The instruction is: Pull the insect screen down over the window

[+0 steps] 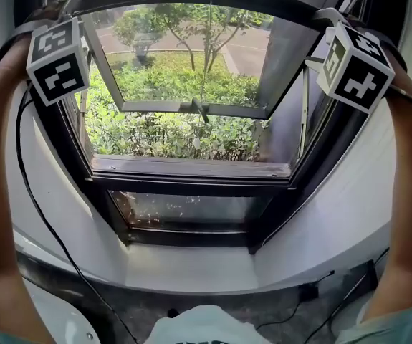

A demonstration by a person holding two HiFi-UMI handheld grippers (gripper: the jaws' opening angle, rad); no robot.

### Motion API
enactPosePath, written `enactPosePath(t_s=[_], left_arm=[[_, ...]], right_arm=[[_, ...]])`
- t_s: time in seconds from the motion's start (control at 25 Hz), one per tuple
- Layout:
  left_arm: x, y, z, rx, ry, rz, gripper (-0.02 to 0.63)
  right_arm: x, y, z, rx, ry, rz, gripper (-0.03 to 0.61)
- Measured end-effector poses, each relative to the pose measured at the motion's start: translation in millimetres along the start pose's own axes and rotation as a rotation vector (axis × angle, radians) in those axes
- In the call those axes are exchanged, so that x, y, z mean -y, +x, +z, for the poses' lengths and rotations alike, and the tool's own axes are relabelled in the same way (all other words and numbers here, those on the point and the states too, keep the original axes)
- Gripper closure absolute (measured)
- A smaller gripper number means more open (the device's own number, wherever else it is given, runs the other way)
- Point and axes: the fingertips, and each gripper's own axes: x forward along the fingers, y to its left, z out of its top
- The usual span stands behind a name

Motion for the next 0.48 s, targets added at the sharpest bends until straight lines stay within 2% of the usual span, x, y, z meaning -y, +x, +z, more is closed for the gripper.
enactPosePath(t_s=[0.48], left_arm=[[96,1,6,0.009,0.095,-0.144,0.245]], right_arm=[[-94,16,4,-0.031,-0.077,0.177,0.259]])
